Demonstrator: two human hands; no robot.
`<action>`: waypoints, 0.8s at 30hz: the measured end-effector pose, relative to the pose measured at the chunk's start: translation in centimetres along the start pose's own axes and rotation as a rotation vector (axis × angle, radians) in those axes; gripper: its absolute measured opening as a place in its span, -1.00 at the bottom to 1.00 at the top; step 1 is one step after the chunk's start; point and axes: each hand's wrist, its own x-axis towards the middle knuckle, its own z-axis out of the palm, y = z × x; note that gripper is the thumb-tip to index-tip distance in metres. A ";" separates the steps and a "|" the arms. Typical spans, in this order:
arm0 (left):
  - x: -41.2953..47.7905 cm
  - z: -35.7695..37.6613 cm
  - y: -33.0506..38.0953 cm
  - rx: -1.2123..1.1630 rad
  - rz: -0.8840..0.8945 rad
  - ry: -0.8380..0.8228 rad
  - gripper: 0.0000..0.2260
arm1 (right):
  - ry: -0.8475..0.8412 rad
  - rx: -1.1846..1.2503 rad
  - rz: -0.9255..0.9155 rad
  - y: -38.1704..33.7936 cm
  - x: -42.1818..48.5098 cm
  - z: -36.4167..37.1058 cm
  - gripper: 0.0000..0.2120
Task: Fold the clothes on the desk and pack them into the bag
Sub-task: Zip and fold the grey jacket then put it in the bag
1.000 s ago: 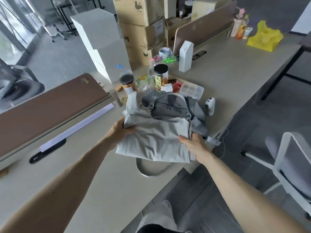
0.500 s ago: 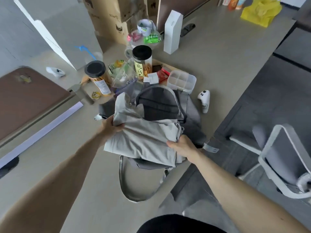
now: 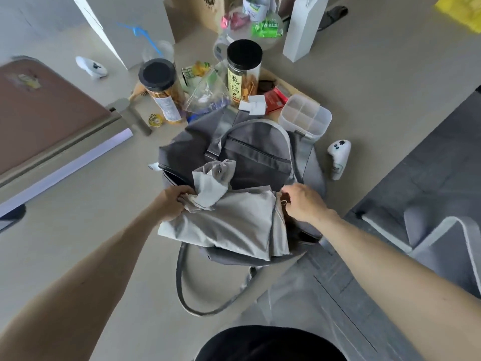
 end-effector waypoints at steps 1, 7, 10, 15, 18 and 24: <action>0.0 -0.2 -0.2 0.014 0.006 -0.017 -0.51 | -0.099 -0.058 -0.029 0.2 0.5 0.0 -0.61; -0.9 -1.3 1.2 0.058 0.046 -0.098 -0.37 | -0.205 -0.416 -0.168 0.8 1.3 1.8 -0.31; -1.1 -1.0 2.3 0.100 0.092 -0.135 -0.33 | -0.047 -0.317 -0.187 1.5 2.4 2.2 -0.64; -0.1 -1.0 3.9 0.165 0.201 -0.226 -0.49 | 0.111 0.158 -0.042 2.4 4.8 -1.3 -0.69; 1.2 -0.8 5.0 0.192 0.257 -0.285 -0.51 | 0.122 0.391 0.007 2.1 5.2 -4.5 -0.55; 4.3 -0.6 7.8 0.140 0.277 -0.279 -0.58 | 0.096 0.602 -0.071 0.4 4.1 -9.9 -0.60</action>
